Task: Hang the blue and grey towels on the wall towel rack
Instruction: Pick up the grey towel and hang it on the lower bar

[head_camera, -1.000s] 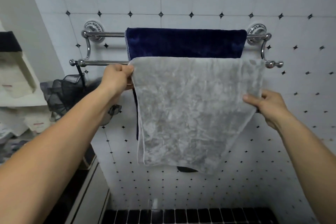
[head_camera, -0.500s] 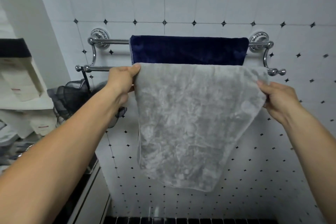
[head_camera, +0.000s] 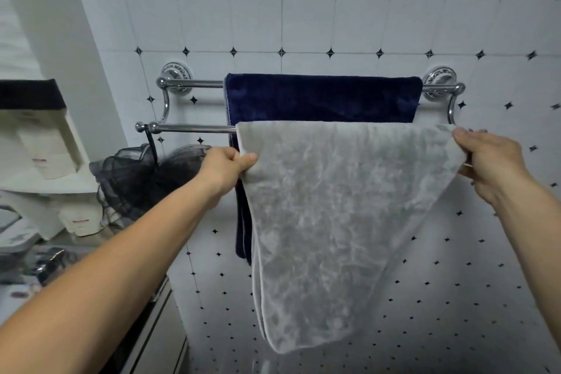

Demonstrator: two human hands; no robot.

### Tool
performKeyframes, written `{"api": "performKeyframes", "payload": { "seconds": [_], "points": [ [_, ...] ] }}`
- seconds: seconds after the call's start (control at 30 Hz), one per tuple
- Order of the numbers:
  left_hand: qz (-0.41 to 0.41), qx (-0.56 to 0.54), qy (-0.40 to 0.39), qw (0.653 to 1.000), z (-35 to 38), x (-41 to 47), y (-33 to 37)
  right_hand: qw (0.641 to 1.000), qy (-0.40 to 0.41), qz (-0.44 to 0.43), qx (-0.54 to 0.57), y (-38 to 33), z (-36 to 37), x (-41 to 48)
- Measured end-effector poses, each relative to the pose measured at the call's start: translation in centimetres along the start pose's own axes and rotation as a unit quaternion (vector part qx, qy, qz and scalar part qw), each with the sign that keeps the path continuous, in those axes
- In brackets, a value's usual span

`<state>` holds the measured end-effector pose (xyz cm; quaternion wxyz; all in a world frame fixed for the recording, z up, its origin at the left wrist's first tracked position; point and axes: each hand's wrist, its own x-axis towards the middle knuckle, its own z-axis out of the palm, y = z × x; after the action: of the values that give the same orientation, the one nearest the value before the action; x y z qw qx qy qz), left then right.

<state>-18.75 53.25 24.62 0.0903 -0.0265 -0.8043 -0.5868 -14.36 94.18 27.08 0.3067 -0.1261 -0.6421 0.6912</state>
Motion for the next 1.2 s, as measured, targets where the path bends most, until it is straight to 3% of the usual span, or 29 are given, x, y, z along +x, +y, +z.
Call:
{"api": "performKeyframes", "payload": {
  "seconds": [0.2, 0.47, 0.77, 1.03, 1.2],
  "points": [
    [0.02, -0.16, 0.006, 0.987, -0.4, 0.3, 1.8, 1.0, -0.022, 0.018, -0.005, 0.4, -0.2, 0.1],
    [0.024, -0.098, 0.135, 0.986, -1.3, 2.0, 2.8, 0.999, -0.02, 0.021, -0.013, 1.0, -0.4, 0.0],
    [0.009, -0.125, 0.018, 0.992, 0.8, -0.3, -1.1, 0.986, -0.116, 0.074, -0.094, 5.3, -0.5, -2.0],
    [0.044, -0.166, 0.038, 0.984, 0.9, 0.4, 0.1, 0.997, -0.046, 0.019, -0.052, 3.2, -0.4, -1.6],
    [0.032, -0.132, 0.046, 0.99, 0.8, 1.2, -0.1, 0.998, 0.006, -0.028, -0.049, 0.9, 0.2, -1.2]
  ]
}}
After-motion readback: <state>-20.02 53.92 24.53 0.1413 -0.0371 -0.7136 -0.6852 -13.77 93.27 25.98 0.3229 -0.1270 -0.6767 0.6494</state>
